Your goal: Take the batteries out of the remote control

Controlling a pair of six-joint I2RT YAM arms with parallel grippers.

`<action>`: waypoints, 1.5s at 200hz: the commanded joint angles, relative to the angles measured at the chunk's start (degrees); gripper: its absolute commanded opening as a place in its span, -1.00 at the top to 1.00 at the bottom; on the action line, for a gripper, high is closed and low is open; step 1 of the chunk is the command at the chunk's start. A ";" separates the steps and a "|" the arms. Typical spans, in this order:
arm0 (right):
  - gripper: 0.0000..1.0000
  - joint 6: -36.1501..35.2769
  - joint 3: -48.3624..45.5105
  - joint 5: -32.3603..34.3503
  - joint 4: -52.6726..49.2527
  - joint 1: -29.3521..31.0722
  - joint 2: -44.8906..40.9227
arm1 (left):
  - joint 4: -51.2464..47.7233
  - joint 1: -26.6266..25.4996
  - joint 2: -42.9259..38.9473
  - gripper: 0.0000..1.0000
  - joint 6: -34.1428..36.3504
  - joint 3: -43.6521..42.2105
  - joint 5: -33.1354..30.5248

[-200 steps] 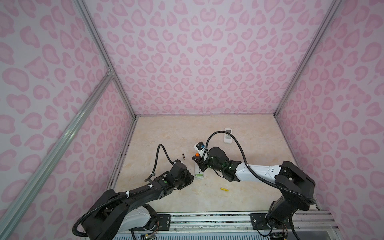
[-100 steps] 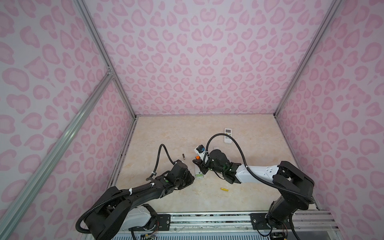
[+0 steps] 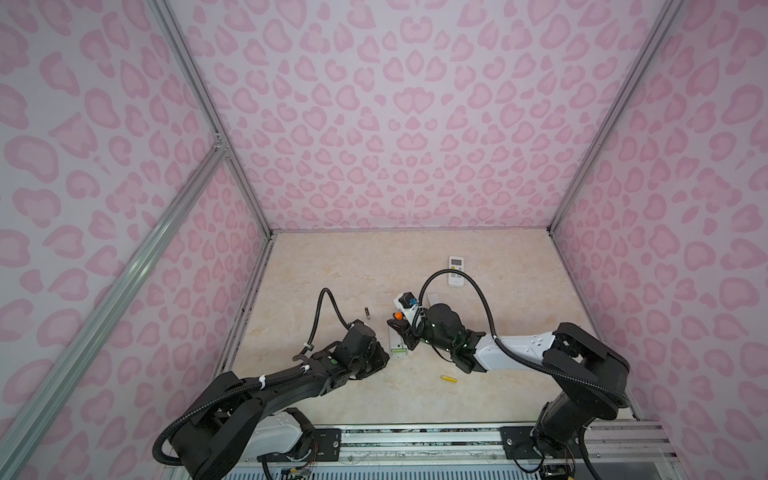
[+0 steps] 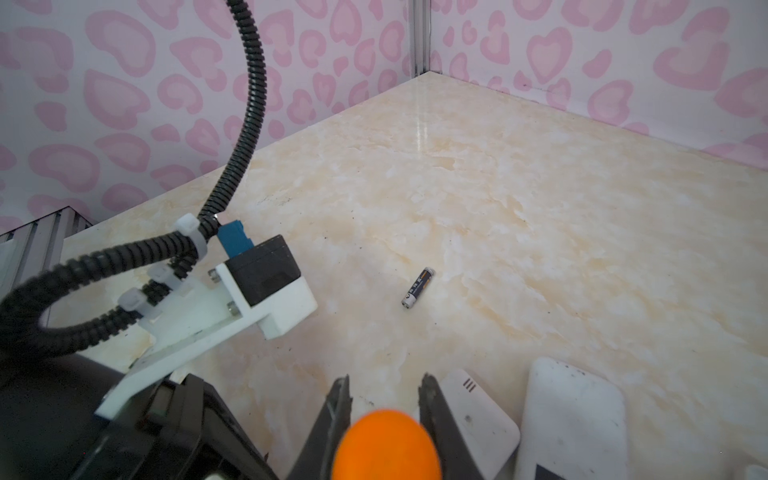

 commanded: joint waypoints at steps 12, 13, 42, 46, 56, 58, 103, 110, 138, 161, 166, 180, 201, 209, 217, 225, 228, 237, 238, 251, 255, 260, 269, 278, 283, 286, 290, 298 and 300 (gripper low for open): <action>1.00 -0.88 -0.89 -0.10 3.17 0.07 1.03 | 0.76 -0.07 -0.56 0.65 -0.03 0.02 0.13; 1.00 -0.88 -0.87 -0.07 3.17 0.10 1.09 | 0.76 -0.08 -0.56 0.65 -0.04 0.01 0.10; 1.00 -1.04 -0.91 0.00 3.68 0.17 1.57 | 0.81 -0.06 -0.47 0.65 -0.17 -0.11 0.03; 1.00 -1.09 -1.00 -0.03 3.85 0.25 1.51 | 0.90 -0.02 -0.47 0.66 -0.15 -0.02 0.14; 1.00 -1.23 -1.25 0.13 4.20 0.32 1.43 | 0.77 -0.10 -0.53 0.65 -0.14 0.07 0.05; 1.00 -1.23 -1.30 0.20 4.29 0.33 1.38 | 0.76 -0.10 -0.48 0.65 -0.14 0.02 0.09; 1.00 -1.49 -2.38 1.51 5.07 0.74 0.00 | 0.79 -0.10 -0.33 0.65 -0.23 0.26 0.12; 1.00 -1.58 -2.40 1.81 5.05 0.76 -0.26 | 0.76 -0.11 -0.29 0.65 -0.17 0.18 0.11; 1.00 -1.58 -2.12 1.80 5.07 0.94 -0.83 | 0.61 -0.10 -0.51 0.66 -0.03 0.35 -0.10; 1.00 -1.49 -1.86 1.67 5.25 1.07 -0.77 | 0.44 -0.14 -0.57 0.66 -0.05 0.24 -0.10; 1.00 -1.49 -1.73 1.63 5.29 1.07 -0.67 | 0.45 -0.16 -0.56 0.66 -0.01 0.25 -0.17; 1.00 -1.49 -1.71 1.46 5.21 1.03 -0.47 | 0.45 -0.10 -0.64 0.66 -0.07 0.09 -0.05; 1.00 -1.49 -1.55 1.29 5.26 1.11 0.15 | 0.47 -0.13 -0.90 0.66 -0.08 -0.01 -0.18; 1.00 -1.49 -1.65 1.34 5.55 1.10 0.47 | 0.36 -0.11 -0.91 0.66 -0.05 -0.06 -0.20; 1.00 -1.49 -1.79 1.36 5.76 1.10 0.79 | 0.40 -0.14 -0.84 0.66 -0.06 -0.15 -0.19; 1.00 -1.49 -2.01 1.43 6.01 1.16 1.20 | 0.40 -0.18 -0.79 0.66 -0.05 -0.11 -0.20; 1.00 -1.49 -2.06 1.38 6.08 1.11 1.30 | 0.46 -0.11 -0.75 0.66 -0.05 -0.09 -0.11; 1.00 -1.50 -2.22 1.43 6.34 1.12 1.57 | 0.46 -0.13 -0.65 0.66 -0.05 -0.14 -0.06; 1.00 -1.45 -2.28 1.44 6.34 1.11 1.58 | 0.43 -0.16 -0.60 0.66 -0.06 -0.16 -0.08; 1.00 -1.32 -2.83 1.38 6.81 1.19 1.62 | 0.51 -0.17 -0.51 0.66 -0.14 -0.21 -0.01; 1.00 -1.25 -3.02 1.45 6.94 1.27 1.59 | 0.49 -0.15 -0.48 0.66 -0.14 -0.26 0.01; 1.00 -1.23 -3.21 1.52 7.08 1.19 1.48 | 0.64 -0.10 -0.40 0.66 -0.14 -0.24 0.14; 1.00 -1.14 -3.61 1.58 7.35 1.31 1.38 | 0.75 -0.13 -0.29 0.66 -0.26 -0.29 0.24; 1.00 -1.14 -4.12 1.64 7.77 1.36 1.22 | 1.09 -0.32 -0.17 0.66 -0.48 -0.35 0.17; 1.00 -1.14 -4.36 1.63 8.01 1.35 1.17 | 1.18 -0.49 -0.05 0.66 -0.54 -0.23 0.19; 1.00 -1.14 -4.58 1.69 8.21 1.36 1.11 | 1.35 -0.55 0.03 0.66 -0.58 -0.21 0.22; 1.00 -1.14 -4.79 1.68 8.40 1.36 1.05 | 1.56 -0.75 0.18 0.66 -0.80 -0.21 0.18; 1.00 -1.14 -5.34 1.75 8.97 1.41 0.92 | 2.02 -1.20 0.53 0.66 -1.25 -0.01 0.25; 1.00 -1.08 -5.46 1.75 9.09 1.37 0.90 | 2.17 -1.34 0.57 0.66 -1.41 -0.02 0.27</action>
